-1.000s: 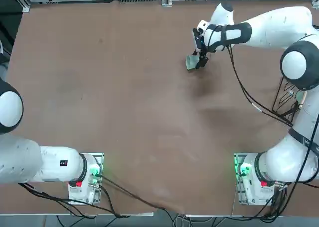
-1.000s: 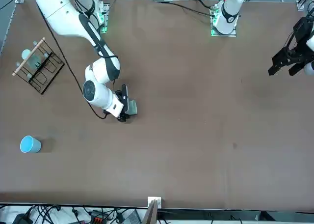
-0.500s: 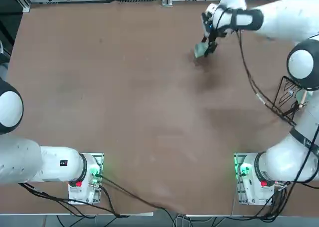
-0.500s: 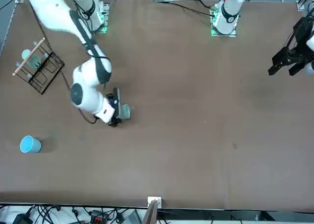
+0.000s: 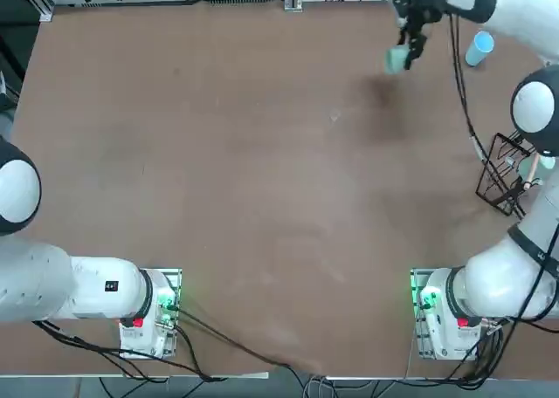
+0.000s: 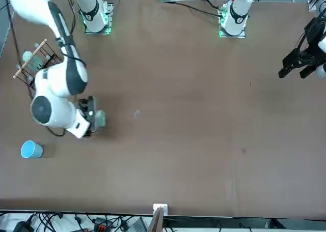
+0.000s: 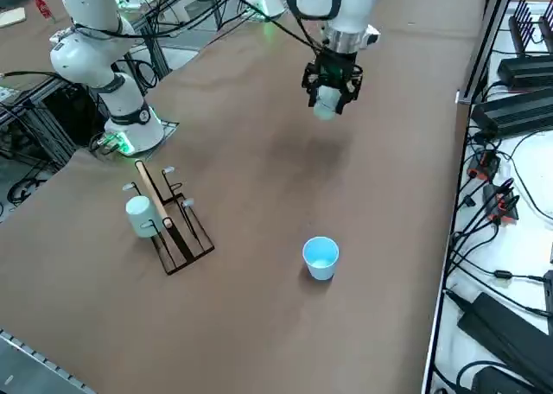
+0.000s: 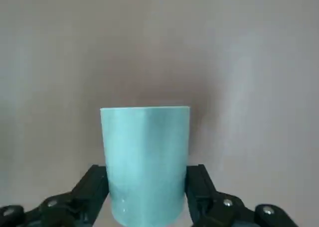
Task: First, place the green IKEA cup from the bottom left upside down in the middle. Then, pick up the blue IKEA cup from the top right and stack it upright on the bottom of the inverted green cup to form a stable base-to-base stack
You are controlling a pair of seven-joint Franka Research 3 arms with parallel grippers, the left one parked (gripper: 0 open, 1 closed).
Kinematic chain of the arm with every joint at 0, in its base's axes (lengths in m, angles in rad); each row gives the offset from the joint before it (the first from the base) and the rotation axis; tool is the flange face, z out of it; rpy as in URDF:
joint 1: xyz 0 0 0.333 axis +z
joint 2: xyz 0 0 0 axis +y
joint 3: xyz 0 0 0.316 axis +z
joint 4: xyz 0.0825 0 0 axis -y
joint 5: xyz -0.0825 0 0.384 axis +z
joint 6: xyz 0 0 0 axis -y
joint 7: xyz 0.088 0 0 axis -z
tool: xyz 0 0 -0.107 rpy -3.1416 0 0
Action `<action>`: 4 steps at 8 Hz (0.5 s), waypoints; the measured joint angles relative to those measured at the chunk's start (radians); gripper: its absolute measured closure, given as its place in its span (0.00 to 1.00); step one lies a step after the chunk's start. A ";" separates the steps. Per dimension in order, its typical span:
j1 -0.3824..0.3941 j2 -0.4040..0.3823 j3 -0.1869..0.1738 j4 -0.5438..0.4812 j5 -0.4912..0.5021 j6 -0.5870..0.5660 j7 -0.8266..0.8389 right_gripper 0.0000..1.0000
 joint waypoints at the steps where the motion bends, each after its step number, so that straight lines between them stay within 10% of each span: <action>1: 0.000 -0.001 -0.013 0.012 -0.072 -0.058 0.058 0.13; 4: 0.011 -0.015 -0.028 0.008 -0.304 -0.263 0.361 0.13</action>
